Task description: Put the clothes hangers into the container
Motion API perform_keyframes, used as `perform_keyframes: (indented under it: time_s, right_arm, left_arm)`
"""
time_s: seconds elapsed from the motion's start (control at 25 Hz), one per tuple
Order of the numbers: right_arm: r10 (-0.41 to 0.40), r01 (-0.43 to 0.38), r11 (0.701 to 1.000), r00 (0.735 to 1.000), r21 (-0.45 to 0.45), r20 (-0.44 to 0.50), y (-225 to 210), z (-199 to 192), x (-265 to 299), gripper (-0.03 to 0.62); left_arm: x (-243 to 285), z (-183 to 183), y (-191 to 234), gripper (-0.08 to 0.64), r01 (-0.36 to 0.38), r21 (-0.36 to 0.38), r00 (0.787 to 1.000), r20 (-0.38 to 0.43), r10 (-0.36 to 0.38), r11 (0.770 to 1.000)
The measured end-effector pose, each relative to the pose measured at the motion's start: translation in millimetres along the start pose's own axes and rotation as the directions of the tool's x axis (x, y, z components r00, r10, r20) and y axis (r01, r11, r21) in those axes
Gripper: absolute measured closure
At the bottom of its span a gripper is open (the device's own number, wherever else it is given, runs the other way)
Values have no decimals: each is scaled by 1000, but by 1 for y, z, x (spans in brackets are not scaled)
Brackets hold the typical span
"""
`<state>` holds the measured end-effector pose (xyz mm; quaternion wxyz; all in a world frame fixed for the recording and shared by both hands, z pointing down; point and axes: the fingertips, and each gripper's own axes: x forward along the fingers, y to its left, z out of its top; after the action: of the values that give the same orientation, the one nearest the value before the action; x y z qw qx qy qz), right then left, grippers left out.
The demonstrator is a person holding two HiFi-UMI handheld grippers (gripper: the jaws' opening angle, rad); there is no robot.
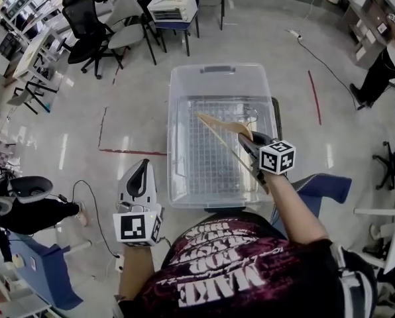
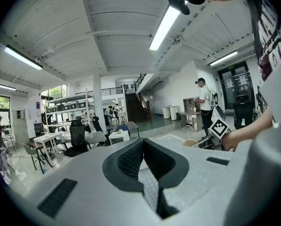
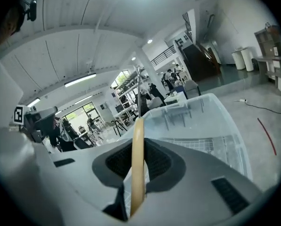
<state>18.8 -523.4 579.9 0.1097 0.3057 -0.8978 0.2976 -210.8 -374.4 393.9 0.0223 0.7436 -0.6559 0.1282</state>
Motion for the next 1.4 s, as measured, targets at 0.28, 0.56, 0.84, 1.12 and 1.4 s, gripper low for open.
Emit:
perform_keyframes:
  time_s: [0.28,0.56,0.84,1.12,1.4]
  right_arm:
    - [0,4,999,995,43,-103,-44,-31,41,531]
    - [36,8,980,977,201,-212,-73,-95,78,531]
    - [37,65,957,939,284,-342,-97,-164,107,531]
    - [-32,147,961,901,236,-432,-114,-204,116,508]
    - [-140,207,975,849,76,-510,-122,-217,109,324]
  left_arm:
    - [6,1,-16,554,-31,33,999,-34,32,999]
    - [2,-12,-22,554,-67,-2,994,-89,67,998]
    - [6,-18,-34,554,-62,-1,992,-110,62,998]
    - [3,-23,-31,554,-75,10,989,-128,76,997]
    - [-3,-39,-35,554,-62,-15,989,-132,60,998]
